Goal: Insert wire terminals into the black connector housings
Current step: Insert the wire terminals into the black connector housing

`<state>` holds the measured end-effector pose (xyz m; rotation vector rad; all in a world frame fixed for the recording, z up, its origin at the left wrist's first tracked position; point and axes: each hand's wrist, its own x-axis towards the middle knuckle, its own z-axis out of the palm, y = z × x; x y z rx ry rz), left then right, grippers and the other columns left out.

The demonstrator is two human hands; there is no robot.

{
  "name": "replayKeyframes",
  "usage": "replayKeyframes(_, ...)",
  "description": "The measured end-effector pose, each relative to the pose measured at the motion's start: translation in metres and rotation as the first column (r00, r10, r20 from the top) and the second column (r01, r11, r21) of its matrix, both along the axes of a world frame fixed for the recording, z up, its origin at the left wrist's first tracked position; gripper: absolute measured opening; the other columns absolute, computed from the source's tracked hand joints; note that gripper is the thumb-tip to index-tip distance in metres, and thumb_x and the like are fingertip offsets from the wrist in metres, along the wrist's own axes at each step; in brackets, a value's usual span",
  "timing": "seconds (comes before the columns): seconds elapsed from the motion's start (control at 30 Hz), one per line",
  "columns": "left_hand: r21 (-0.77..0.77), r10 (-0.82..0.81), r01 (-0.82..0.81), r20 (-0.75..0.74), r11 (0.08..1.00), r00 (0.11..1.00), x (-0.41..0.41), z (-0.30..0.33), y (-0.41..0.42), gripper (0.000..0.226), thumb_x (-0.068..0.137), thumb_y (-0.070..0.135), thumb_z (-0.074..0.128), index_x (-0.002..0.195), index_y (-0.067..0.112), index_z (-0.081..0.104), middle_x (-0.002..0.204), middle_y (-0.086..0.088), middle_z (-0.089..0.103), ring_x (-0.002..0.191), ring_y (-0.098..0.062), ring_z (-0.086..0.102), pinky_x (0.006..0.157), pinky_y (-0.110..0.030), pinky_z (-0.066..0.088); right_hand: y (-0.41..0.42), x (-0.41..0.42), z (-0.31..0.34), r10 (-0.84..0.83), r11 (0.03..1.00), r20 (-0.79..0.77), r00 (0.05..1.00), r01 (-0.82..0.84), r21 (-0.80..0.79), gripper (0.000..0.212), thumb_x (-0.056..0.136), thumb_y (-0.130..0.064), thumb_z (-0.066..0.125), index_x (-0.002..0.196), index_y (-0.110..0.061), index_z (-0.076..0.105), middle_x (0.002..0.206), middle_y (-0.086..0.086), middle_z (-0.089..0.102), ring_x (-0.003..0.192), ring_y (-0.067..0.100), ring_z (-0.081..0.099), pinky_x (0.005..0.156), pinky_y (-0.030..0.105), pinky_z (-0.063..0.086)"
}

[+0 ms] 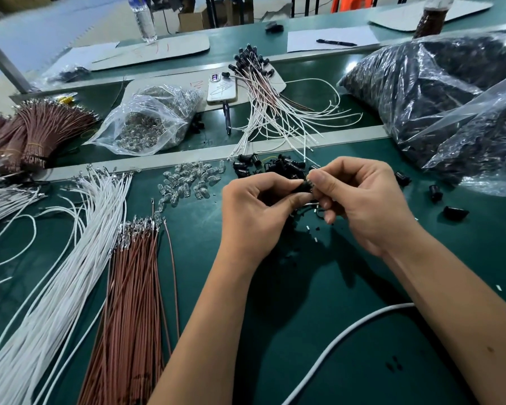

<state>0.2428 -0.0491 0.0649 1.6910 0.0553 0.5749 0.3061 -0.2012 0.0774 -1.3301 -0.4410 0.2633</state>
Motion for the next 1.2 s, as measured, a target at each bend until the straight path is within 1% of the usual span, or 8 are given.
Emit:
replayKeyframes(0.23,-0.029,-0.005,0.005,0.005,1.0,1.0,0.001,0.002,-0.005,0.015,0.073,-0.002,0.086,0.085,0.0,0.078,0.081,-0.007,0.078,0.075,-0.015,0.072,0.074,-0.035,0.06,-0.003,0.0,0.0,0.036,0.999,0.001,0.999,-0.036,0.015,0.017,0.083,-0.019,0.076,0.067,-0.017,0.07,0.061,0.008,0.058,0.048,0.014,0.049,0.039,0.022,0.046)
replayKeyframes(0.33,-0.053,-0.002,0.003,0.022,0.999,1.0,0.001,0.002,-0.007,0.014,0.074,-0.003,0.085,0.084,0.004,0.079,0.08,-0.005,0.078,0.074,-0.013,0.072,0.073,-0.035,0.06,-0.002,-0.001,-0.001,0.034,0.999,0.013,0.999,-0.034,0.023,0.016,0.085,-0.017,0.075,0.072,-0.011,0.067,0.061,0.009,0.061,0.048,0.014,0.05,0.04,0.023,0.048)
replayKeyframes(0.5,-0.091,0.005,-0.004,0.019,0.996,1.0,-0.001,0.002,-0.009,0.012,0.075,-0.003,0.083,0.084,0.003,0.078,0.081,-0.008,0.078,0.078,-0.03,0.075,0.077,-0.053,0.061,0.001,-0.003,-0.001,0.011,1.0,0.059,0.998,-0.012,0.016,0.018,0.086,-0.017,0.075,0.076,-0.007,0.063,0.064,0.015,0.061,0.048,0.016,0.051,0.041,0.026,0.05)
replayKeyframes(0.63,-0.144,0.017,-0.015,0.014,0.989,1.0,0.0,0.002,-0.012,0.012,0.077,-0.002,0.082,0.087,-0.002,0.078,0.083,-0.012,0.078,0.083,-0.039,0.075,0.078,-0.054,0.061,0.001,-0.002,-0.003,0.0,0.999,0.072,0.997,-0.003,0.047,0.016,0.087,-0.02,0.075,0.073,-0.016,0.068,0.072,0.032,0.062,0.051,0.02,0.052,0.042,0.027,0.051)
replayKeyframes(0.73,-0.23,0.056,-0.057,-0.011,0.971,0.998,0.001,0.003,-0.017,0.013,0.077,-0.001,0.083,0.089,-0.002,0.077,0.083,-0.012,0.078,0.083,-0.035,0.076,0.079,-0.042,0.062,0.0,0.001,-0.004,0.031,0.996,0.052,0.998,-0.035,0.087,0.018,0.092,-0.025,0.069,0.083,-0.01,0.074,0.075,0.02,0.066,0.059,0.022,0.053,0.044,0.026,0.05)
replayKeyframes(0.87,-0.272,0.078,-0.086,-0.038,0.959,0.996,0.002,0.003,-0.016,0.012,0.076,0.001,0.085,0.086,0.004,0.078,0.083,-0.011,0.078,0.08,-0.03,0.075,0.079,-0.042,0.06,-0.002,0.004,-0.005,0.064,0.991,0.003,0.998,-0.064,0.116,0.033,0.1,-0.03,0.056,0.102,-0.005,0.078,0.081,0.012,0.067,0.067,0.019,0.056,0.043,0.026,0.046)
replayKeyframes(1.07,-0.301,0.073,-0.073,-0.012,0.951,0.997,0.001,0.006,-0.012,0.013,0.076,0.001,0.085,0.085,0.007,0.078,0.082,-0.009,0.078,0.076,-0.023,0.074,0.074,-0.033,0.061,0.001,-0.001,-0.007,0.003,0.999,0.166,0.986,-0.01,0.044,0.028,0.101,-0.025,0.057,0.111,-0.008,0.078,0.082,0.01,0.068,0.07,0.024,0.055,0.045,0.027,0.048)
replayKeyframes(1.2,-0.307,0.059,-0.061,-0.015,0.95,0.998,0.001,0.006,-0.014,0.013,0.076,-0.001,0.085,0.085,0.005,0.077,0.083,-0.011,0.078,0.08,-0.029,0.076,0.076,-0.036,0.061,0.001,0.001,-0.006,-0.045,0.999,0.325,0.944,0.052,-0.013,0.024,0.103,-0.019,0.06,0.1,-0.001,0.075,0.076,0.015,0.067,0.053,0.034,0.056,0.043,0.033,0.05)
